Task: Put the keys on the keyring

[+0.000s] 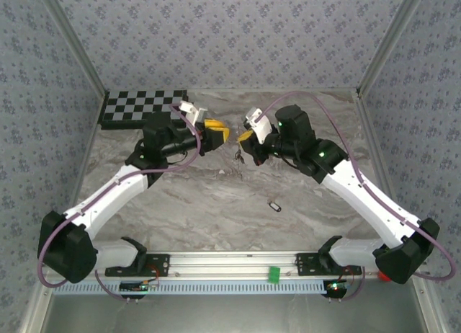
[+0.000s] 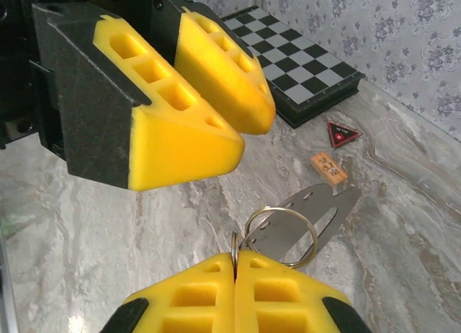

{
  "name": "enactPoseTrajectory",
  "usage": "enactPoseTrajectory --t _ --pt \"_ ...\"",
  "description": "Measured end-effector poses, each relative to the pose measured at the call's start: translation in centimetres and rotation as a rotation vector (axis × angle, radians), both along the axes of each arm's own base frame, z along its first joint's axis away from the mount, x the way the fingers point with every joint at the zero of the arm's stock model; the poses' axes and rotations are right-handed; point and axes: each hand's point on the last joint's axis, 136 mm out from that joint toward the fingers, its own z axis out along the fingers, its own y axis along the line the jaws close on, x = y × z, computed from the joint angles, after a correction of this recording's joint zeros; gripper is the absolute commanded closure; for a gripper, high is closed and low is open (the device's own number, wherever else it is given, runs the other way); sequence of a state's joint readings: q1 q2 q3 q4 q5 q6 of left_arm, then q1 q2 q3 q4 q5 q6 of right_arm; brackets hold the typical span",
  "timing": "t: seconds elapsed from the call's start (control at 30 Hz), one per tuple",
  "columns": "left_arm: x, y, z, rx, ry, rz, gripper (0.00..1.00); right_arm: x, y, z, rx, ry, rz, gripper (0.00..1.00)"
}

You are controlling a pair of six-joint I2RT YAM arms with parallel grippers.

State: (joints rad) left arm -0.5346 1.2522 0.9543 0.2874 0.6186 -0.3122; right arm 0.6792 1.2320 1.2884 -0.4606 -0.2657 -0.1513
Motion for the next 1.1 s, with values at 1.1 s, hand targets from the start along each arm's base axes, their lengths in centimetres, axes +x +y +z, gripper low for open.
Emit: enactPoseTrajectory --t 1.1 --pt "-5.5 -1.9 -0.5 -0.007 -0.033 -0.295 0.66 -2.2 0.4 1.0 0.109 0.131 0.173 1.0"
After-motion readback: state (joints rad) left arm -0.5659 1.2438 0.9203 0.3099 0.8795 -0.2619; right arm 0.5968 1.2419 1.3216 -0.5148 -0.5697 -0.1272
